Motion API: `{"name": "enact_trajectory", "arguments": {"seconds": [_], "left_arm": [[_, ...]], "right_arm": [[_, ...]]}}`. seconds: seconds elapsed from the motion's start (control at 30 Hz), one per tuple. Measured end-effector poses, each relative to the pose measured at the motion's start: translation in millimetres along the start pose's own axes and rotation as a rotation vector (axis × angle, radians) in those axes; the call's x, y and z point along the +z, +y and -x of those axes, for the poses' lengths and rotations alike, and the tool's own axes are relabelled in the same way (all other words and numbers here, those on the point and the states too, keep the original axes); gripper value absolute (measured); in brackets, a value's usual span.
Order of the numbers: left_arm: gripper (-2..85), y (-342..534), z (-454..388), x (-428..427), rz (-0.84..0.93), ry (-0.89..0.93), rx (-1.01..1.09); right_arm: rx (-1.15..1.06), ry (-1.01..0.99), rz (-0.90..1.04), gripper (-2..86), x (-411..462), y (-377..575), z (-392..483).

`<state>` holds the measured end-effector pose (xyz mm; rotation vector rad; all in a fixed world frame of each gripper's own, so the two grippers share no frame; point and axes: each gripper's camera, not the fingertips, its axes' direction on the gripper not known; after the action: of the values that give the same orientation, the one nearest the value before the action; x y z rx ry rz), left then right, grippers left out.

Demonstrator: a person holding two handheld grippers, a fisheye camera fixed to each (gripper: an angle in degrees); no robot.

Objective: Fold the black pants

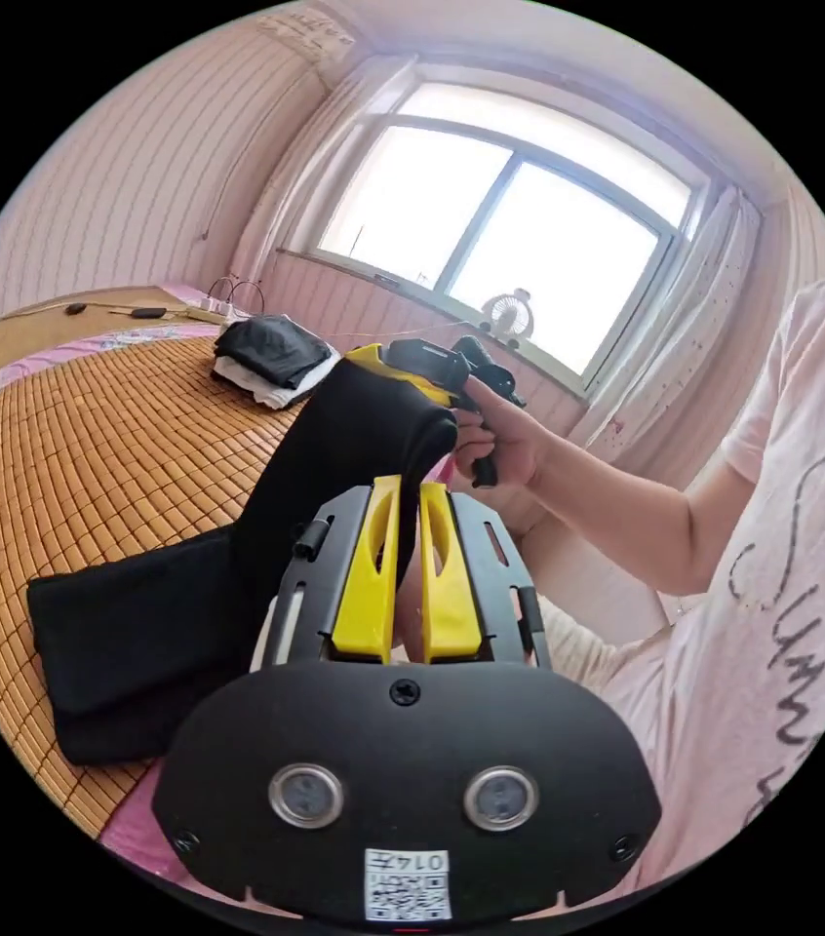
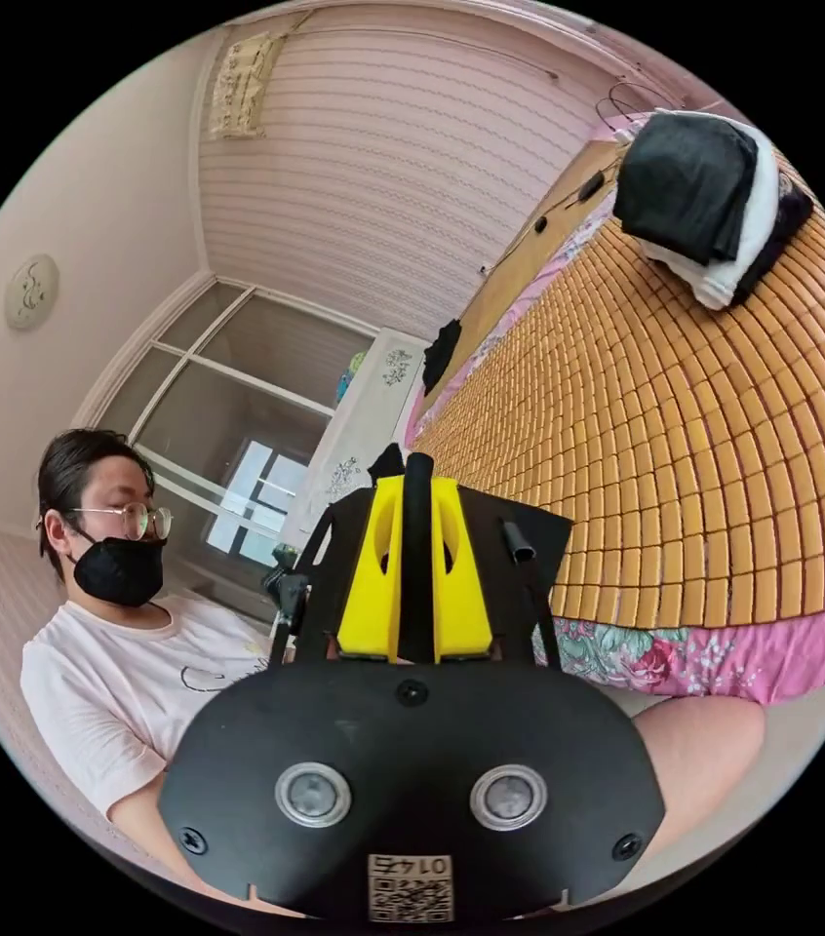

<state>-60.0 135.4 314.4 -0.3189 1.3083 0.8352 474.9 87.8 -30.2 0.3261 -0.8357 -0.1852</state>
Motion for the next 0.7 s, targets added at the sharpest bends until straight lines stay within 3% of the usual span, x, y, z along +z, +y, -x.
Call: {"name": "enact_trajectory", "arguments": {"seconds": [0.13,0.2,0.3,0.37,0.57,0.7], "left_arm": [[5.2,25.3,45.7,-78.4,0.005,-0.141,-0.158],[6.5,55.0,77.3,-131.3,0.053,-0.352,-0.304],[6.9,87.6,102.8,-186.3,0.063,-0.588,-0.438],[7.7,97.5,114.4,-204.3,0.064,-0.64,-0.488],[14.6,96.7,160.9,-191.8,0.07,-0.53,-0.522],[18.0,90.1,197.6,-169.9,0.159,-0.452,-0.517]], "right_arm": [[-0.184,-0.058,0.177,7.1,106.5,-20.5,41.4],[-0.212,-0.05,0.268,6.9,166.3,-19.8,41.0],[-0.196,0.046,0.359,2.7,218.9,-9.9,32.1],[-0.227,0.157,0.391,2.7,219.9,5.3,32.3],[-0.141,0.546,0.366,11.1,174.7,46.4,16.2],[-0.001,0.585,0.29,14.8,159.2,61.4,-1.0]]}}
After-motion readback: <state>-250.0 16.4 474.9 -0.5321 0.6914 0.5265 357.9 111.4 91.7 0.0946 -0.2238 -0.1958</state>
